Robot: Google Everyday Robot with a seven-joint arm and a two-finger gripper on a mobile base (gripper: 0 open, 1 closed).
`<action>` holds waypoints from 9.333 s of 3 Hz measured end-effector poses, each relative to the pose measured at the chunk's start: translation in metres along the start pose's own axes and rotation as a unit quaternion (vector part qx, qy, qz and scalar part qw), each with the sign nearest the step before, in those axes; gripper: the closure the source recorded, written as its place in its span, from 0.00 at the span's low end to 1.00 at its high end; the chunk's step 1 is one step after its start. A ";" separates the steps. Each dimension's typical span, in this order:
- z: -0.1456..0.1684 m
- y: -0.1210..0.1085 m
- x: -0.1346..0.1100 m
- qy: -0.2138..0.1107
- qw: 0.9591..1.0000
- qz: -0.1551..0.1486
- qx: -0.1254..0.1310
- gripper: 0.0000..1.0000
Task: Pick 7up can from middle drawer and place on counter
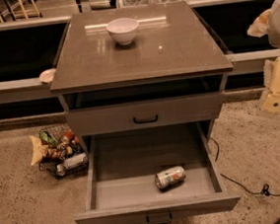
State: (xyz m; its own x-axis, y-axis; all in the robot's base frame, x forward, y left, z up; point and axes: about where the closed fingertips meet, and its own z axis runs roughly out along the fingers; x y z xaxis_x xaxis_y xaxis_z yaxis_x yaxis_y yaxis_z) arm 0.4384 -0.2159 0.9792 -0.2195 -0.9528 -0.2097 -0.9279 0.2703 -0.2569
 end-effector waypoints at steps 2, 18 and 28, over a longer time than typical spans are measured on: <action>0.027 0.004 -0.006 -0.016 0.999 -0.027 -0.020 0.00; 0.625 0.055 0.006 -0.171 0.961 -0.168 -0.140 0.49; 0.314 -0.063 -0.054 -0.213 0.965 -0.147 -0.043 1.00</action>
Offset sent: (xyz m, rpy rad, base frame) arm 0.0152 0.0258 -0.0737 0.0622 0.0817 0.1857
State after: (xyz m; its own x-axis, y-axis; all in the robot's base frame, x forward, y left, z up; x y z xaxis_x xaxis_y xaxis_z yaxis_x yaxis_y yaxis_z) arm 0.6034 -0.1379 0.7109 0.1846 -0.8382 -0.5131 -0.9566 -0.0335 -0.2893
